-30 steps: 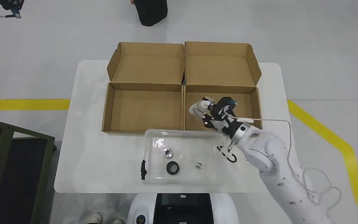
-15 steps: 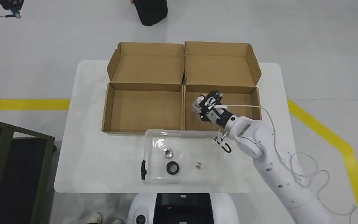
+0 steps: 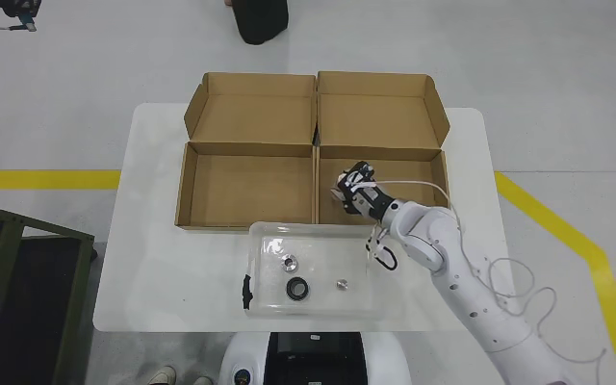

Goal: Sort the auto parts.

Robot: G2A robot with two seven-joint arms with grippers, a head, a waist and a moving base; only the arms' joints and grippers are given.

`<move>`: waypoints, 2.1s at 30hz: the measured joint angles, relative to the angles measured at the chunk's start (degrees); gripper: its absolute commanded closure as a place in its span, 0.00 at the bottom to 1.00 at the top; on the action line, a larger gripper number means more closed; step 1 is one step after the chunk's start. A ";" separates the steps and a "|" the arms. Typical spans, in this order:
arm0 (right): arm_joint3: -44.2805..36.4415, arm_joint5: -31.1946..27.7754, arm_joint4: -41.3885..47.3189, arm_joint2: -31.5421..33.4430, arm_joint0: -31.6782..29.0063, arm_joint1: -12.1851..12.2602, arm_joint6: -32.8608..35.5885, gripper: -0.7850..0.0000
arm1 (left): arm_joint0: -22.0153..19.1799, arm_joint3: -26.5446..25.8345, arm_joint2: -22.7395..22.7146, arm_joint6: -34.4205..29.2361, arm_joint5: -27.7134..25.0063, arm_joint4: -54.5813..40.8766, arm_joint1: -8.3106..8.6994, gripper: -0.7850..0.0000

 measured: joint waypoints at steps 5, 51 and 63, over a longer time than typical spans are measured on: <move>-0.48 0.00 0.30 0.37 -0.13 -0.13 -0.44 0.00 | 0.00 0.00 0.00 0.00 0.00 0.00 0.00 0.00; -30.47 -37.31 -6.58 15.92 -26.66 6.38 3.31 0.00 | 0.00 0.00 0.00 0.00 0.00 0.00 0.00 0.00; -29.88 -34.97 -13.67 11.99 -26.68 6.84 7.76 0.05 | 0.00 0.00 0.00 0.00 0.00 0.00 0.00 0.00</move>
